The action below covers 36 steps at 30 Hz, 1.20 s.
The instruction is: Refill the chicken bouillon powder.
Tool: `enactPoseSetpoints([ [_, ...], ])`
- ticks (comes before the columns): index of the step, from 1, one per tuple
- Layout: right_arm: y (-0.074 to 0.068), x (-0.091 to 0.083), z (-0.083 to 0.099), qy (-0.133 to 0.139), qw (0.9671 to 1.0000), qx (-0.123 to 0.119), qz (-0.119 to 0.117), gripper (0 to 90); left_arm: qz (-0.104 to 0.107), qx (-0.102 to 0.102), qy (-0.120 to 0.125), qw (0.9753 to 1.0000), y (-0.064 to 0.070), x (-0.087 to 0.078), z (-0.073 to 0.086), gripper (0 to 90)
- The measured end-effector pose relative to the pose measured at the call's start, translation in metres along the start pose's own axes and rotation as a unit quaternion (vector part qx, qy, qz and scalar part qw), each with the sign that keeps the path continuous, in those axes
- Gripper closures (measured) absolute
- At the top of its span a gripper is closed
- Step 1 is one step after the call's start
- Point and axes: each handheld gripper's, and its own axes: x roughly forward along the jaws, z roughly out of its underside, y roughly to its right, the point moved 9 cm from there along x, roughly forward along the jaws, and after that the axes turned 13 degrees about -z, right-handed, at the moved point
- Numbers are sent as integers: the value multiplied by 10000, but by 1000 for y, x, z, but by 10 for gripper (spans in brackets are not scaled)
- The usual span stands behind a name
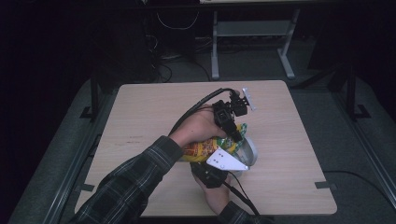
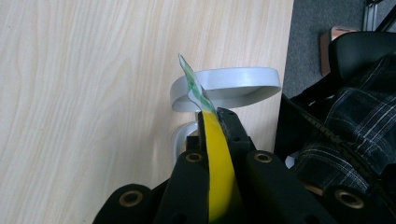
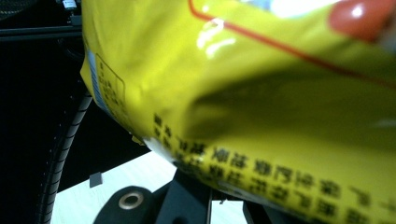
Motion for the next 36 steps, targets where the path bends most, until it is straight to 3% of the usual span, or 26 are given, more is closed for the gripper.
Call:
enactPoseSetpoints([
  [22,0,1,2,-40,10000,-32,-9,900,4,-14,48,10000,-1,0,2,897],
  [36,-5,3,7,-190,9997,-170,-69,900,42,-125,358,9993,1,-6,9,898],
])
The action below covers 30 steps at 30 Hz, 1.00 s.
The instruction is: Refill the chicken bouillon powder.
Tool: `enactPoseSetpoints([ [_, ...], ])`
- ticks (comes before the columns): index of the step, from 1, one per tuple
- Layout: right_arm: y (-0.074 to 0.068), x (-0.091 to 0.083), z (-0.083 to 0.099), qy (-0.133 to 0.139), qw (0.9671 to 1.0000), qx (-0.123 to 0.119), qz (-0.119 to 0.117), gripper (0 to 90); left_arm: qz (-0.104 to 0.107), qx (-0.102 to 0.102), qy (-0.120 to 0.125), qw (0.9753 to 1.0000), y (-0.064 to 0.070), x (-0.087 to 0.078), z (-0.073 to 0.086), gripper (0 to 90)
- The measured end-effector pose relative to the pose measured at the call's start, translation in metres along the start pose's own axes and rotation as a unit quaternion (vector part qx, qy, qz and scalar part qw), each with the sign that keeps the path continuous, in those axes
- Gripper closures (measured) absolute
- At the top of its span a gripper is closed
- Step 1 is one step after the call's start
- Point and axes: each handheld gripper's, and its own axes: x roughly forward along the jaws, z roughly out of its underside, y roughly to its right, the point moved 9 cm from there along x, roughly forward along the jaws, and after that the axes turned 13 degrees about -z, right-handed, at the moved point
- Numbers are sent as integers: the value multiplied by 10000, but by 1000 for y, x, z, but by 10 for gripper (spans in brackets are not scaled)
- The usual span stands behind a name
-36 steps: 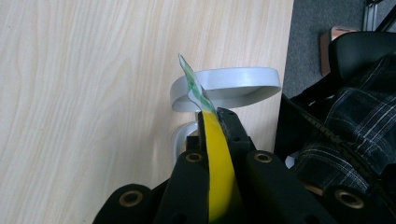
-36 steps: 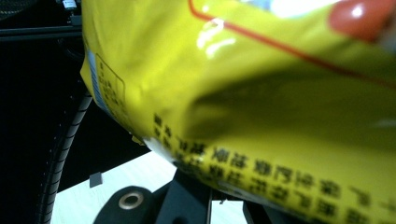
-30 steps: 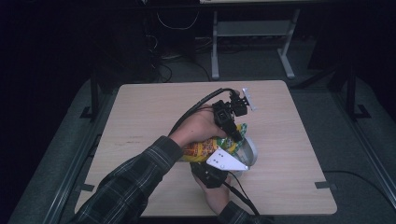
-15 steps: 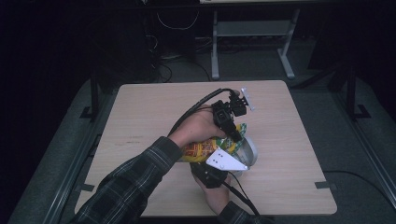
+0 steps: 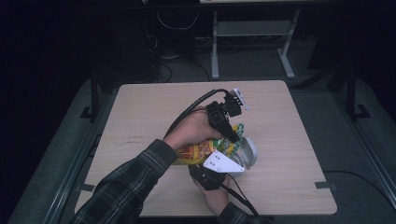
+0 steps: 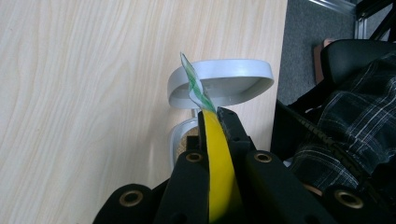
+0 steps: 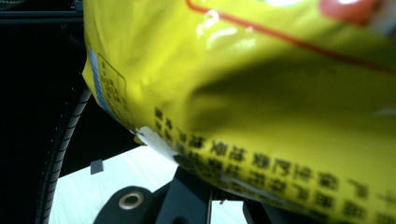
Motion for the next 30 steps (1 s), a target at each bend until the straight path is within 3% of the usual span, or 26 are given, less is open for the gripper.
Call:
enactPoseSetpoints([
  [16,-4,2,8,-205,9997,-99,-49,900,125,-81,240,9996,0,-8,8,898],
  [23,-4,3,12,-286,9995,-64,-70,900,239,-238,514,9981,-1,-20,18,899],
  [30,-5,4,14,-368,9993,-65,-67,900,268,-229,751,9966,-4,-35,26,899],
])
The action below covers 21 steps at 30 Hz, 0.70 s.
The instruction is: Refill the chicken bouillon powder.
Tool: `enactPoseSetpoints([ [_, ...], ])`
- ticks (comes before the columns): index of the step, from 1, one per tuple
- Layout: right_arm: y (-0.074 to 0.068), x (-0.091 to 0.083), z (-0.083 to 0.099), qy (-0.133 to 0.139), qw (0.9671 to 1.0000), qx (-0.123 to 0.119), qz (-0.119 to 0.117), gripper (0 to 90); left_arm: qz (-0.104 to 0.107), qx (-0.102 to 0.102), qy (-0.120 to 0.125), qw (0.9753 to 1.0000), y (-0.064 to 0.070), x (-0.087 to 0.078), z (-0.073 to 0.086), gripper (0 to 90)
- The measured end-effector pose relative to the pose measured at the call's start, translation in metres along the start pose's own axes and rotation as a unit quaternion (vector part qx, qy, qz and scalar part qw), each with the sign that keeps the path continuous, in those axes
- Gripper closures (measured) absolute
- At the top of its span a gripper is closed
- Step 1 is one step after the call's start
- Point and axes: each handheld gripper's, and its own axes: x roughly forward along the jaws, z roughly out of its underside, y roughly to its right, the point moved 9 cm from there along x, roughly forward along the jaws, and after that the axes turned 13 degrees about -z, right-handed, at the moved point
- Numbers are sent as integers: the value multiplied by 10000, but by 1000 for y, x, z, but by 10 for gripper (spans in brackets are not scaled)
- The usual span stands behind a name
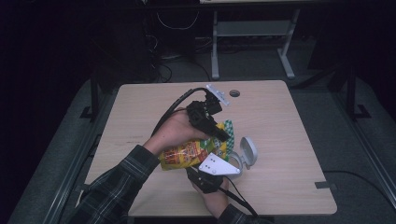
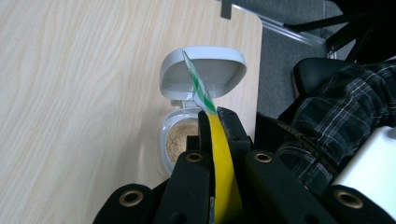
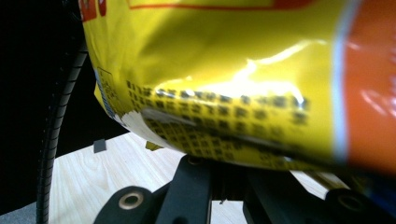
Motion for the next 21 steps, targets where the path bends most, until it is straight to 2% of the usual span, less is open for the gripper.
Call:
enactPoseSetpoints([
  [6,1,-1,3,-93,9999,33,39,900,28,-125,371,9992,-6,-19,8,899],
  [12,3,-1,4,-149,9999,7,77,900,-26,-301,824,9961,-14,-42,21,900],
  [14,3,-1,4,-177,9998,15,83,900,-44,-395,948,9947,-16,-48,27,900],
  [17,4,-1,4,-253,9996,-1,133,900,-91,-433,1092,9930,-21,-56,37,900],
  [20,7,-2,4,-345,9991,-6,227,900,-77,-520,1331,9897,-25,-65,43,900],
  [21,7,-2,4,-363,9990,12,241,900,-102,-573,1445,9878,-26,-68,46,900],
])
